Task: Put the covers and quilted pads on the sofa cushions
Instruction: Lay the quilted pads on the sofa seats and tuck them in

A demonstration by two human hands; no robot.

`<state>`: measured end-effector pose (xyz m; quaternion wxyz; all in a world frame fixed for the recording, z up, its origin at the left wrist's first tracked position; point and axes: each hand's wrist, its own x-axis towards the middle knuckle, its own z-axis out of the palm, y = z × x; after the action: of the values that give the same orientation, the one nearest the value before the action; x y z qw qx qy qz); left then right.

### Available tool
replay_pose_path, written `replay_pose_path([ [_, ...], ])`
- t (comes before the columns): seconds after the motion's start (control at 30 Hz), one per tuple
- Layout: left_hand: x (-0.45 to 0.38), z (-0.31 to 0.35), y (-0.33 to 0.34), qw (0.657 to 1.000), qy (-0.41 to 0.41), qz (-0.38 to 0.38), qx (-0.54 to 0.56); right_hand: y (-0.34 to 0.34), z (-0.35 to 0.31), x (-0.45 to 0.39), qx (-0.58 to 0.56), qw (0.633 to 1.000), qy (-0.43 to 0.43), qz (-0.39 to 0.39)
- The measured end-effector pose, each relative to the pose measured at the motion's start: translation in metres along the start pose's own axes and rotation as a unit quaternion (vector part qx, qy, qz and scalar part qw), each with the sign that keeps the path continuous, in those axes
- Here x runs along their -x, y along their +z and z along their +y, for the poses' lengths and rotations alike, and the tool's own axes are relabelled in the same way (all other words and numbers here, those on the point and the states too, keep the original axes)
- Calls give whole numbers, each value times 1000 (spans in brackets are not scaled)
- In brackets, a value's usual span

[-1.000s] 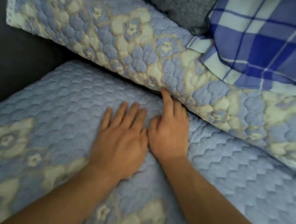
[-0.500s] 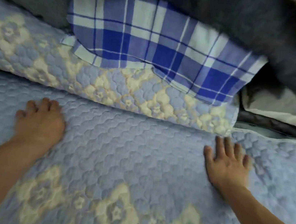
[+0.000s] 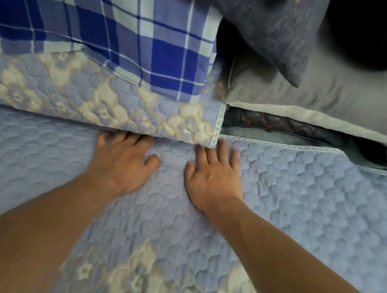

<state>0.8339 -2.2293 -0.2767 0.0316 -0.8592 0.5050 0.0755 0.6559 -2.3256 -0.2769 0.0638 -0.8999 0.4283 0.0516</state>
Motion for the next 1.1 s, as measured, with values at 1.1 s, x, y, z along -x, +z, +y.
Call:
replay_pose_path([
  [1.1, -38, -21, 14, 992, -92, 73, 56, 4, 28, -40, 36, 993, -94, 62],
])
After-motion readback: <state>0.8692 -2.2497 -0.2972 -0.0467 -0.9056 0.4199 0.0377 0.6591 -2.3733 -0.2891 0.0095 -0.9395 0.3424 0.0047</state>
